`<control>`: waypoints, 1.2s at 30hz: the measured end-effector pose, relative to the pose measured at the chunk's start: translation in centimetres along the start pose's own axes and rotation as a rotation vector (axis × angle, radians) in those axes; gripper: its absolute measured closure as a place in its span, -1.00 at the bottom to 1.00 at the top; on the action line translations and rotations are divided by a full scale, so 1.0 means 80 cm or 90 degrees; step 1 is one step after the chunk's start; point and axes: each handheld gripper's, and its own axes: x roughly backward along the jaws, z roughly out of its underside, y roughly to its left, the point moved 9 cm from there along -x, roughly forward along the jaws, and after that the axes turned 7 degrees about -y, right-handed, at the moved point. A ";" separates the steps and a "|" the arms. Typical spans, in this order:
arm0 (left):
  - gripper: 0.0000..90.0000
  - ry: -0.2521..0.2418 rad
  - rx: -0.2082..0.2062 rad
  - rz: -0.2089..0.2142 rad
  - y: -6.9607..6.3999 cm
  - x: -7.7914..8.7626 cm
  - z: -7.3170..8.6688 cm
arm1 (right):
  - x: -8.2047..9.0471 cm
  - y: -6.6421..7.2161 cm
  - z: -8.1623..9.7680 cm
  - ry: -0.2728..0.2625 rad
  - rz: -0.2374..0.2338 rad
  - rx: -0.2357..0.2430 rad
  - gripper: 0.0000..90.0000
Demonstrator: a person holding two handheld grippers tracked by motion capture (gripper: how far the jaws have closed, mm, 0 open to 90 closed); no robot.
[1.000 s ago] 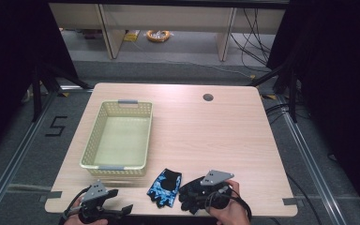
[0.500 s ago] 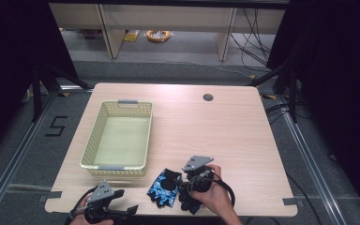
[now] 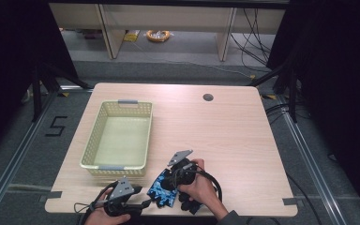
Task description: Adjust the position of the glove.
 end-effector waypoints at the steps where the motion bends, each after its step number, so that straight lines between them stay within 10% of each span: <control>1: -0.08 -0.002 -0.009 0.000 0.001 -0.003 -0.002 | -0.001 0.002 0.001 0.001 0.001 -0.018 0.23; 16: 0.69 0.038 -0.092 -0.022 0.007 -0.022 -0.002 | -0.005 0.003 0.006 0.005 -0.023 -0.053 0.78; 23: 0.86 0.024 -0.073 -0.019 0.004 -0.017 -0.005 | 0.005 0.010 -0.003 -0.030 -0.058 -0.092 0.90; 30: 0.87 -0.040 -0.083 0.014 -0.019 0.004 -0.044 | 0.062 0.011 -0.015 -0.102 -0.078 -0.131 0.90; 36: 0.98 -0.036 -0.104 0.048 -0.041 -0.005 -0.058 | 0.096 0.009 -0.007 -0.135 -0.075 -0.160 0.90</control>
